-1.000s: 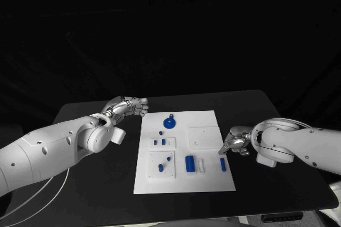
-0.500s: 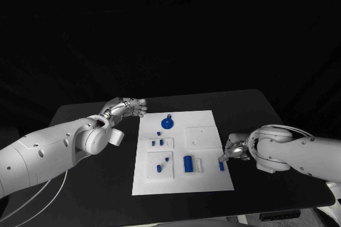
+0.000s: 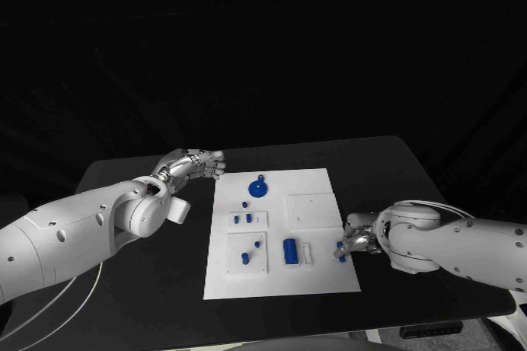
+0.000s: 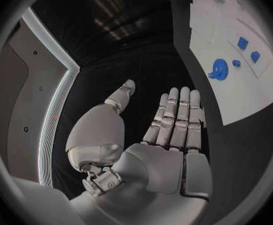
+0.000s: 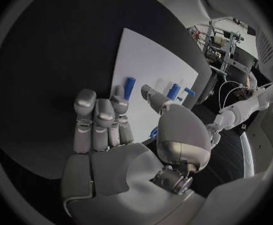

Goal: Assemble the parts on the task board

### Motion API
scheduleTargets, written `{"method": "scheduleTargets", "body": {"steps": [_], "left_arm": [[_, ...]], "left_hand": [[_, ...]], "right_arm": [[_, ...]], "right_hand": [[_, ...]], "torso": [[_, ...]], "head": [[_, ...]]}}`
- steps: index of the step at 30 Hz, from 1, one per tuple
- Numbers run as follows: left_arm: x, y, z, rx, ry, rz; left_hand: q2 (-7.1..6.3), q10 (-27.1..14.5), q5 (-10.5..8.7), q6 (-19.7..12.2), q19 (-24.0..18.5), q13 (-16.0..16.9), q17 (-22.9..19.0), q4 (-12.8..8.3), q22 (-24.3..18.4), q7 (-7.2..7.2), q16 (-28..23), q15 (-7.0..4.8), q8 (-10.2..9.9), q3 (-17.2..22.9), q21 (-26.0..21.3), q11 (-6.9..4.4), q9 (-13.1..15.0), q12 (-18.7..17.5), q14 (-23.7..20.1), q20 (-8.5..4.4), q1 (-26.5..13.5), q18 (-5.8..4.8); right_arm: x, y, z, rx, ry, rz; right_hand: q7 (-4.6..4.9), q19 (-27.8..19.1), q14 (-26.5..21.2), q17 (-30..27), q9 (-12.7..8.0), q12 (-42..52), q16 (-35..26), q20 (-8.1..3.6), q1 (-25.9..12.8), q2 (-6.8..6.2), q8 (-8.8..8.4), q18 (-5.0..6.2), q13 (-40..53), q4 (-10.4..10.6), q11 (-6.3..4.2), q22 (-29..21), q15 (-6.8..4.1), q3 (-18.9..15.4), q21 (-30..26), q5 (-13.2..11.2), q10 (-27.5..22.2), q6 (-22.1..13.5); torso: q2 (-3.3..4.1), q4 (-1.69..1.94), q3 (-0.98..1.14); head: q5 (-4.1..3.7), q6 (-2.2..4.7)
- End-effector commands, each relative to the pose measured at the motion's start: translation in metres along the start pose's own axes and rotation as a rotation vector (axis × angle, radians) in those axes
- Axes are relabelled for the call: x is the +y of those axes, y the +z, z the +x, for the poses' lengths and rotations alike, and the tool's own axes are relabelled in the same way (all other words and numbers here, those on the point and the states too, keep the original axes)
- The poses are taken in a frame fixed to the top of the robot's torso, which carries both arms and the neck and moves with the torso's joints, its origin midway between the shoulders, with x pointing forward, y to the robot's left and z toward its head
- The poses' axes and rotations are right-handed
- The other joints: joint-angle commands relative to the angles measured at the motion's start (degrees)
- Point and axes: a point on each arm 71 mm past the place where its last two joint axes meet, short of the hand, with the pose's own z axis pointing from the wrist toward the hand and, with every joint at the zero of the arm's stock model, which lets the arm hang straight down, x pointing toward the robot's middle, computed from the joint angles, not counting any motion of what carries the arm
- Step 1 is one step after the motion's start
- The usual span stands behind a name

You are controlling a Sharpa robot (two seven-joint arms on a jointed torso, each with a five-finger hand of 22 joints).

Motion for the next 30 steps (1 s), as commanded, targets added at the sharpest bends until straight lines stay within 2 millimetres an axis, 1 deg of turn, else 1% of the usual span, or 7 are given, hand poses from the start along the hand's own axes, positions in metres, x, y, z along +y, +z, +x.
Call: {"method": "scheduleTargets", "body": {"steps": [1,4,7,11,16,26,30], "left_arm": [[-0.002,0.0,0.001,0.01,-0.007,0.011],[-0.002,0.0,0.001,0.01,-0.007,0.011],[-0.002,0.0,0.001,0.013,-0.008,0.011],[-0.002,0.0,0.001,0.008,-0.006,0.011],[-0.002,0.0,0.003,0.015,-0.008,0.011],[-0.002,0.0,0.004,0.018,-0.009,0.011],[-0.002,0.0,0.004,0.018,-0.01,0.009]], "left_hand": [[0.41,0.5,-0.21,0.1,0.0,-0.1,0.1,-0.1,0.1,0.75,-0.3,-0.04,0.2,-0.2,-0.3,0.02,-0.1,0.3,0.2,-0.06,0.0,0.6],[0.42,0.5,-0.21,0.1,0.0,-0.1,0.1,-0.1,0.1,0.75,-0.3,-0.04,0.2,-0.2,-0.3,0.02,-0.1,0.3,0.2,-0.06,0.0,0.6],[0.44,0.5,-0.21,0.1,0.0,-0.1,0.1,-0.2,0.1,0.75,-0.3,-0.04,0.2,-0.2,-0.3,0.02,-0.1,0.3,0.2,-0.06,0.0,0.59],[0.45,0.5,-0.21,0.1,0.0,-0.1,0.1,-0.2,0.1,0.75,-0.3,-0.04,0.2,-0.2,-0.3,0.03,-0.1,0.3,0.2,-0.06,0.0,0.59],[0.45,0.5,-0.21,0.1,0.0,-0.1,0.1,-0.2,0.1,0.75,-0.3,-0.04,0.2,-0.2,-0.3,0.03,-0.1,0.3,0.2,-0.06,0.0,0.59],[0.48,0.5,-0.21,0.1,0.0,-0.1,0.1,-0.2,0.1,0.75,-0.3,-0.03,0.2,-0.2,-0.4,0.03,-0.1,0.3,0.2,-0.06,0.0,0.58],[0.49,0.5,-0.21,0.1,0.0,-0.1,0.1,-0.2,0.1,0.75,-0.3,-0.03,0.2,-0.2,-0.4,0.03,-0.1,0.3,0.2,-0.06,0.0,0.58]], "right_arm": [[0.003,0.002,0.003,-0.017,-0.038,-0.004],[0.009,0.003,0.005,-0.04,-0.079,-0.021],[0.013,0.005,0.007,-0.061,-0.123,-0.027],[0.019,0.008,0.009,-0.087,-0.178,-0.033],[0.033,0.01,0.012,-0.157,-0.306,-0.05],[0.048,0.014,0.015,-0.165,-0.348,-0.067],[0.049,0.015,0.02,-0.145,-0.358,-0.067]], "right_hand": [[-0.09,0.0,0.3,0.1,-0.1,0.1,-0.2,-0.24,0.7,0.21,-0.23,1.65,0.0,0.2,-0.31,0.1,-0.28,0.1,0.1,-0.3,0.1,0.2],[-0.13,-0.1,0.3,0.2,0.1,0.2,-0.1,-0.28,1.9,1.53,-0.13,1.65,0.1,-1.0,-0.35,0.2,-0.31,-0.4,0.3,-0.3,0.1,0.3],[-0.22,-0.3,0.3,0.2,0.3,0.2,-0.1,-0.29,3.7,3.62,0.06,1.54,0.1,-2.6,-0.43,0.3,-0.33,-0.4,0.4,-0.3,0.1,0.6],[-0.27,-0.5,0.2,0.3,0.4,0.1,-0.1,-0.19,5.3,4.94,0.11,1.63,0.0,-4.2,-0.46,0.4,-0.33,0.0,0.4,-0.3,0.2,0.7],[-0.2,-0.6,0.2,0.2,0.4,0.0,-0.2,0.01,6.4,4.86,0.0,1.63,0.0,-5.5,-0.4,0.4,-0.28,0.4,0.4,-0.3,0.2,0.7],[-0.15,-0.6,0.2,0.2,0.3,-0.1,-0.3,0.23,6.1,4.15,-0.08,1.61,-0.1,-5.2,-0.34,0.3,-0.2,0.6,0.4,-0.3,0.2,0.7],[-0.11,-0.6,0.2,0.1,0.3,-0.1,-0.4,0.36,5.7,3.21,-0.2,1.65,-0.2,-4.7,-0.3,0.3,-0.17,0.8,0.3,-0.3,0.1,0.6]], "torso": [[0.0,0.03,0.0],[-0.01,-0.02,-0.01],[0.01,0.02,-0.01],[0.0,0.03,0.0],[-0.07,-0.03,0.03],[0.0,0.03,-0.02],[-0.01,0.01,-0.04]], "head": [[0.06,-0.04],[0.1,-0.09],[0.22,-0.13],[0.27,-0.15],[0.34,-0.1],[0.47,-0.08],[0.5,-0.08]]}}
